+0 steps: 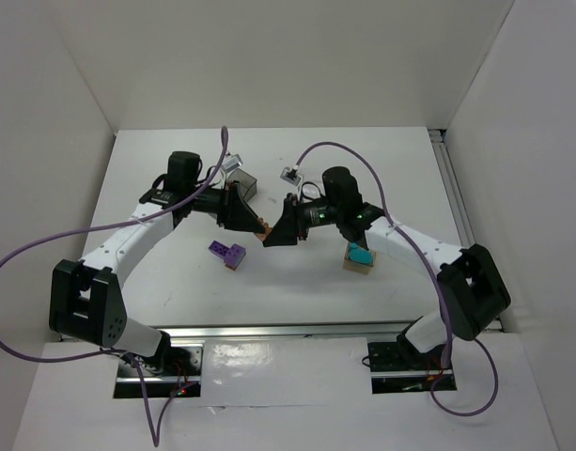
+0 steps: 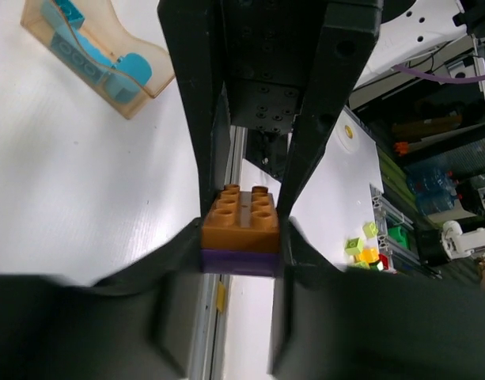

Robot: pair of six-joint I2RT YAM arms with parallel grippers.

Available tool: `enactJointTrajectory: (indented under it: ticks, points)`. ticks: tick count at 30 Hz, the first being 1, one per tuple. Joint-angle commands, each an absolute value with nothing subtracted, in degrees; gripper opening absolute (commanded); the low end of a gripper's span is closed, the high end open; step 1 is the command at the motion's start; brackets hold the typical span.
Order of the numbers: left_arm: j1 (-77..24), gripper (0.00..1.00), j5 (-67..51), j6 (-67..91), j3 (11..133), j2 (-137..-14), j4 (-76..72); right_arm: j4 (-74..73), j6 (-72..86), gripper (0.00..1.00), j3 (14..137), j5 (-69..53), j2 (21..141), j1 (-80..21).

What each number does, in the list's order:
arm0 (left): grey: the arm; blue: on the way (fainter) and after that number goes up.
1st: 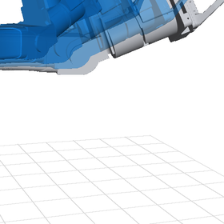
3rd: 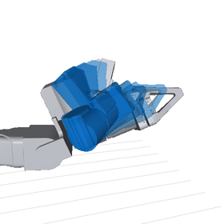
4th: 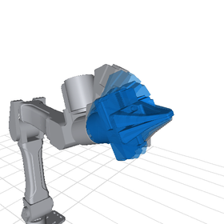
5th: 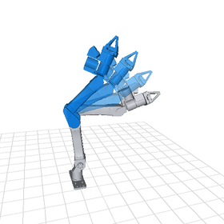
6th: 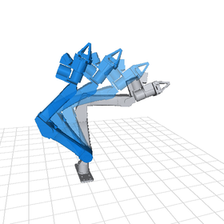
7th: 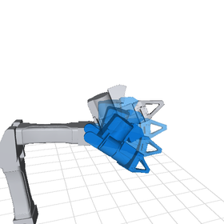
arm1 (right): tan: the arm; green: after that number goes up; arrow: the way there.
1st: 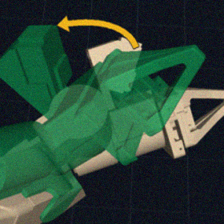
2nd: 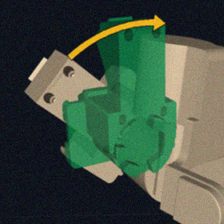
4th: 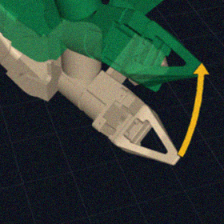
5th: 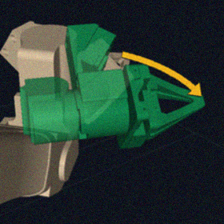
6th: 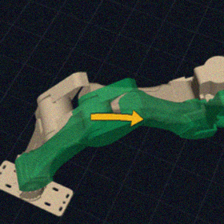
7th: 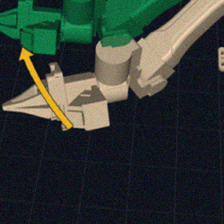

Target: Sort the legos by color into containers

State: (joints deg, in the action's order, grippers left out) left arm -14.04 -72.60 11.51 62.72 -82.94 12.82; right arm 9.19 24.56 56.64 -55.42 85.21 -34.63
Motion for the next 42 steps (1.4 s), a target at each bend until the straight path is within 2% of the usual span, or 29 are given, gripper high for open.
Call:
enactJointTrajectory:
  ticks: [1,2,4,7,11,16,24,26,28,30,31,34,35,36,38,40,42]
  points:
    - [-14.33,0.53,-74.71,8.35,63.54,-81.30,12.30,11.34,24.43,0.15,55.99,-50.63,80.96,-34.55]
    - [-14.33,0.64,-74.71,8.35,63.54,-81.30,12.30,11.34,24.43,0.15,55.46,-50.63,80.95,-33.93]
    - [-14.33,0.75,-74.71,8.35,63.54,-81.30,12.30,11.34,24.43,0.15,54.85,-50.62,79.46,-33.32]
    - [-14.33,0.75,-75.23,8.35,63.54,-81.30,12.30,12.56,25.66,0.15,54.84,-51.32,79.45,-32.70]
    - [-14.33,0.68,-75.76,8.35,63.02,-81.30,11.08,13.26,25.66,0.15,54.32,-52.02,79.45,-32.17]
    - [-14.33,0.72,-76.29,10.36,63.02,-81.83,9.06,13.79,26.19,0.15,54.32,-53.17,80.50,-32.17]
    - [-16.08,0.69,-76.29,13.54,62.49,-84.11,4.83,13.28,26.19,0.15,55.37,-53.70,81.03,-33.22]
    - [-16.69,0.68,-76.29,14.06,63.02,-84.72,4.05,13.27,25.67,0.15,55.37,-53.70,81.04,-33.75]
    - [-16.70,0.62,-76.29,14.76,63.02,-84.73,3.34,13.27,25.66,0.15,55.37,-54.22,81.56,-34.27]
    - [-17.23,0.51,-76.29,14.77,63.02,-84.73,2.81,12.75,25.66,0.15,55.90,-54.23,82.08,-34.28]
    - [-17.23,0.41,-76.29,14.77,63.02,-84.73,2.81,12.74,25.66,0.15,55.90,-54.23,82.09,-34.28]
    - [-17.23,0.22,-75.76,14.16,63.02,-84.73,4.12,12.74,25.66,0.15,55.90,-53.61,82.09,-34.28]
    - [-17.23,0.11,-75.76,13.45,63.02,-84.73,4.65,12.74,25.66,0.15,55.90,-53.09,82.09,-34.28]
    - [-17.23,0.09,-75.76,13.45,63.54,-84.73,5.79,12.74,25.66,0.15,55.90,-53.09,82.09,-34.28]
    - [-17.23,0.10,-75.76,12.13,64.07,-84.73,6.85,12.74,25.66,0.14,55.37,-52.56,81.04,-34.28]
    - [-17.23,0.23,-75.24,11.61,64.07,-84.73,7.73,12.74,25.66,0.14,55.37,-52.56,81.04,-34.28]
    - [-17.23,0.30,-75.23,11.60,64.07,-84.73,8.26,12.14,25.14,0.14,55.37,-52.56,81.04,-34.28]
